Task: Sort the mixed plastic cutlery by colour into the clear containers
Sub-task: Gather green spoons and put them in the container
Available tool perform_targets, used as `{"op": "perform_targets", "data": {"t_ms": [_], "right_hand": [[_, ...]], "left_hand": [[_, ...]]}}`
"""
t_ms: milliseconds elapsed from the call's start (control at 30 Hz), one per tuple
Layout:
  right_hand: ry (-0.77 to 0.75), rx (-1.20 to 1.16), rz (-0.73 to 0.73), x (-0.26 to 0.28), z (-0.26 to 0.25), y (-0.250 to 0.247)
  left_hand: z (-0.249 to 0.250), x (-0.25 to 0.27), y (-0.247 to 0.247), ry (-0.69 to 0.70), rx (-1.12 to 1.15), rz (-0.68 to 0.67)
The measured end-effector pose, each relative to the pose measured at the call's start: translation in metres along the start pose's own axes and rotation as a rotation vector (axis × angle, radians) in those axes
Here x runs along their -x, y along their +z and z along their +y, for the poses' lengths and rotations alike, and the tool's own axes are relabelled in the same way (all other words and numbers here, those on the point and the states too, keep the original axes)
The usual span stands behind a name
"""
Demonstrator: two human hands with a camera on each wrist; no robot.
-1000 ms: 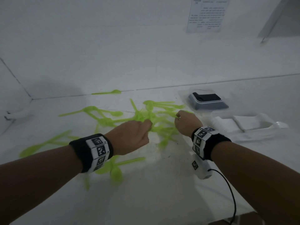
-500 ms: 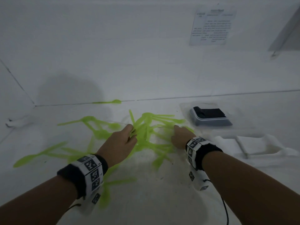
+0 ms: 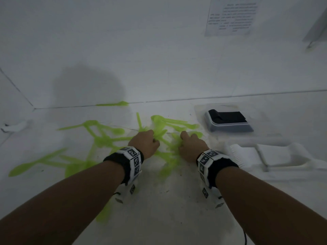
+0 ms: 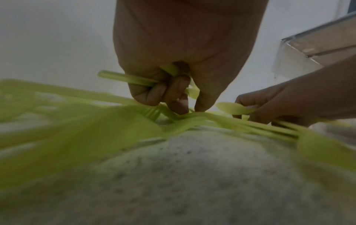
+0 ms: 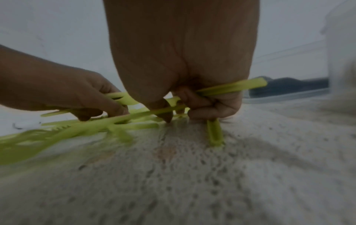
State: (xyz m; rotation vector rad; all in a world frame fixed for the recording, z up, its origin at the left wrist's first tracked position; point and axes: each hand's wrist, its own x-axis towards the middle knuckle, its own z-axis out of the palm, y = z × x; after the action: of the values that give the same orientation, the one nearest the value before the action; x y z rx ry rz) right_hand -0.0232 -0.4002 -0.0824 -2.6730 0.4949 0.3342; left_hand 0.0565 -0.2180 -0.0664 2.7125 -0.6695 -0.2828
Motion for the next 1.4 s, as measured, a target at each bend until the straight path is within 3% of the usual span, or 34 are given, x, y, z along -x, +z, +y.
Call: {"op": "perform_targets", "data": {"t_ms": [200, 433, 767, 1033, 1200, 1400], "right_hand": [[0.028, -0.023, 0.042, 0.002, -0.003, 0.002], [0.097, -0.202, 0.047, -0.004, -0.004, -0.015], [-0.044, -0.328, 0.089, -0.008, -0.043, -0.019], [-0.132, -0.071, 0.174, -0.046, -0.048, -0.028], [-0.079, 0.095, 0.17, -0.079, -0.039, -0.036], [-0.183, 0.25, 0.148, -0.097, -0.037, -0.03]], "left_hand": [[0.01, 0.012, -0.013, -0.015, 0.173, -0.063], [-0.004, 0.033, -0.033, -0.037, 0.263, -0.036], [-0.029, 0.063, -0.038, -0.164, 0.613, -0.007], [-0.032, 0.077, -0.042, -0.268, 0.638, 0.126], [-0.045, 0.087, -0.04, -0.221, 0.508, 0.116], [-0.059, 0.1, -0.028, -0.223, 0.412, 0.16]]}}
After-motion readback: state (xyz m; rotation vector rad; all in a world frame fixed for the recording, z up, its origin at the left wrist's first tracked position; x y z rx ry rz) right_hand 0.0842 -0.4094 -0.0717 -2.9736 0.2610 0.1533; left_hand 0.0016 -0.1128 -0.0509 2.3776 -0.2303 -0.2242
